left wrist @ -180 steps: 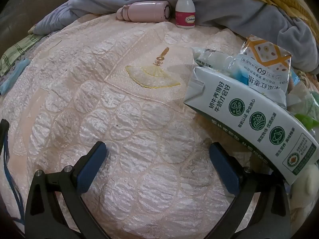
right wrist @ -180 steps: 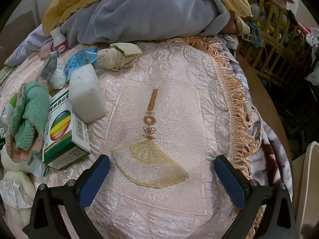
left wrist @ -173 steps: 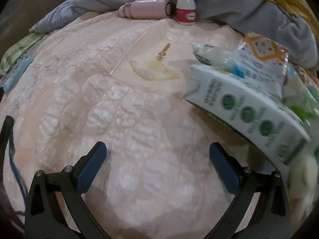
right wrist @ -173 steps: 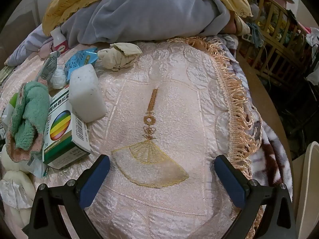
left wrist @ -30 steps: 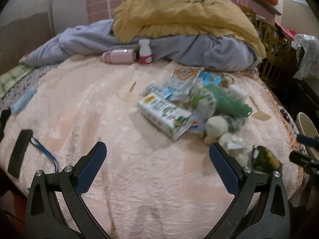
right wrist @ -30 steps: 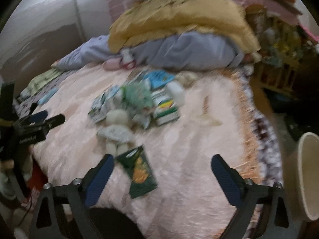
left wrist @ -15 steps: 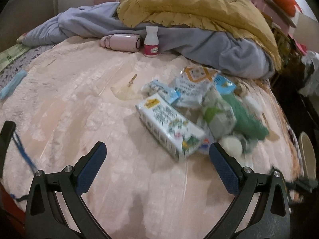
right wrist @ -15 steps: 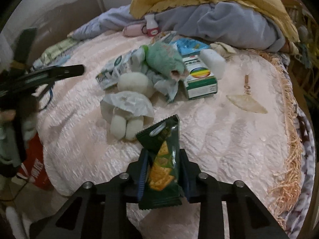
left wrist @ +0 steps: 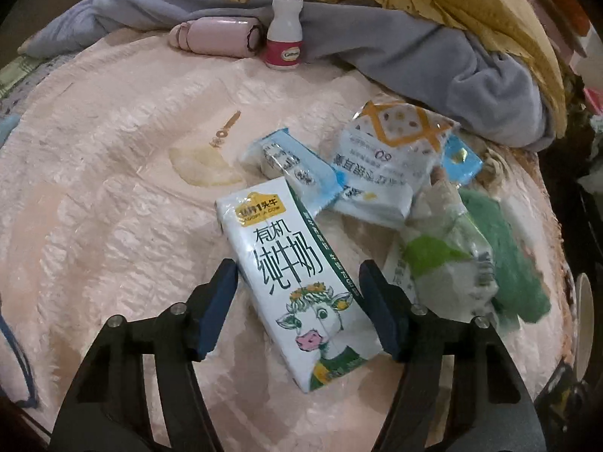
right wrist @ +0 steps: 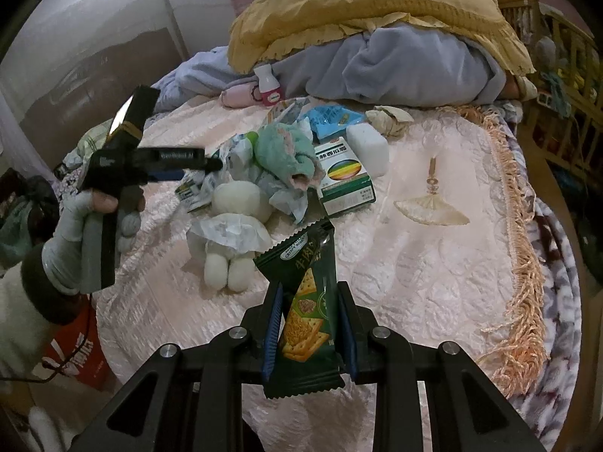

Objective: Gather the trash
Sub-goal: 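Grasp the green cracker snack bag with the right tool while the left tool grasps the white milk carton, then carry both items to the white bucket and open both tools to drop them, then move both empty tools back over the trash on the bed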

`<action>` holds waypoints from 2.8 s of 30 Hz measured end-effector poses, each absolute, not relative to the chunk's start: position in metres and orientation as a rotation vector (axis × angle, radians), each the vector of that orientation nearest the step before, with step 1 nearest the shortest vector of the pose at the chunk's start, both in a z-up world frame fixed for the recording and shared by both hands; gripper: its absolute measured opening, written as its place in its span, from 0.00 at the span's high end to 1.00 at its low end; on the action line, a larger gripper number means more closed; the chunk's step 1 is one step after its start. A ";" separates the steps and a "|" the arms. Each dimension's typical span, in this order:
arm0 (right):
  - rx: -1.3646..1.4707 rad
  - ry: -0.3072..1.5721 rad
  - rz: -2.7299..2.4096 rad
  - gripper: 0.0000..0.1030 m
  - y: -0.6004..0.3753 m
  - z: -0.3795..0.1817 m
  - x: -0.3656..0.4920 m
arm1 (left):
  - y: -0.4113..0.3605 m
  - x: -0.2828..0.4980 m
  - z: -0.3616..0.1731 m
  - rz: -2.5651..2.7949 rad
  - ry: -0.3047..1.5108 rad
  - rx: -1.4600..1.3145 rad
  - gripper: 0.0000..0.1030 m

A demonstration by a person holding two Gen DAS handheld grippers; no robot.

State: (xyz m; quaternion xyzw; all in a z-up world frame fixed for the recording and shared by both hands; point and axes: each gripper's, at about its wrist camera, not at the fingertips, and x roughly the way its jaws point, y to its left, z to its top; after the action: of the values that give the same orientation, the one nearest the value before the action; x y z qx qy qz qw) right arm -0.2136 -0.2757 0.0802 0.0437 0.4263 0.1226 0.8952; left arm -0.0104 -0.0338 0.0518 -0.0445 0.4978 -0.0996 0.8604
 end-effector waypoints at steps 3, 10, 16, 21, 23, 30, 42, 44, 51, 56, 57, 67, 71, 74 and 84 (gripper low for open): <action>0.094 0.868 0.246 0.74 -0.277 0.083 -0.220 | -0.030 -0.023 0.059 -0.227 1.039 -0.088 0.46; 0.083 0.812 0.200 0.74 -0.287 0.103 -0.238 | -0.036 -0.070 0.109 -0.315 0.950 -0.055 0.47; 0.117 0.782 0.125 0.74 -0.316 0.112 -0.256 | -0.078 -0.107 0.145 -0.444 0.898 -0.016 0.47; 0.151 0.769 0.037 0.74 -0.353 0.118 -0.277 | -0.134 -0.131 0.161 -0.559 0.876 0.050 0.47; 0.162 0.762 0.004 0.74 -0.368 0.120 -0.285 | -0.159 -0.141 0.165 -0.610 0.875 0.074 0.47; 0.202 0.742 -0.143 0.74 -0.426 0.123 -0.318 | -0.242 -0.166 0.171 -0.751 0.876 0.141 0.47; 0.320 0.737 -0.408 0.74 -0.545 0.109 -0.359 | -0.393 -0.198 0.174 -0.994 0.919 0.194 0.47; 0.337 0.738 -0.438 0.74 -0.560 0.105 -0.360 | -0.415 -0.197 0.171 -1.024 0.943 0.181 0.47; 0.408 0.732 -0.507 0.74 -0.593 0.088 -0.365 | -0.481 -0.199 0.155 -1.078 0.984 0.177 0.46; 0.505 0.699 -0.558 0.54 -0.615 0.078 -0.370 | -0.504 -0.190 0.138 -1.113 1.036 0.087 0.45; 0.526 0.691 -0.559 0.54 -0.617 0.077 -0.372 | -0.506 -0.189 0.135 -1.119 1.053 0.078 0.45; 0.527 0.699 -0.527 0.53 -0.607 0.075 -0.366 | -0.482 -0.186 0.139 -1.090 1.050 0.085 0.43; 0.508 0.708 -0.521 0.53 -0.600 0.076 -0.363 | -0.459 -0.185 0.144 -1.046 1.009 0.109 0.43; 0.494 0.709 -0.508 0.53 -0.593 0.078 -0.362 | -0.438 -0.184 0.147 -0.991 0.965 0.138 0.43; 0.419 0.734 -0.452 0.43 -0.550 0.084 -0.349 | -0.379 -0.181 0.149 -0.843 0.896 0.187 0.43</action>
State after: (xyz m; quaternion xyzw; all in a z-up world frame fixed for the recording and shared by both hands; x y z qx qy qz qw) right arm -0.3488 -0.5498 0.0841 0.2015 0.3531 -0.2174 0.8874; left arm -0.1805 -0.3790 0.1489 0.0874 0.4195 -0.3949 0.8127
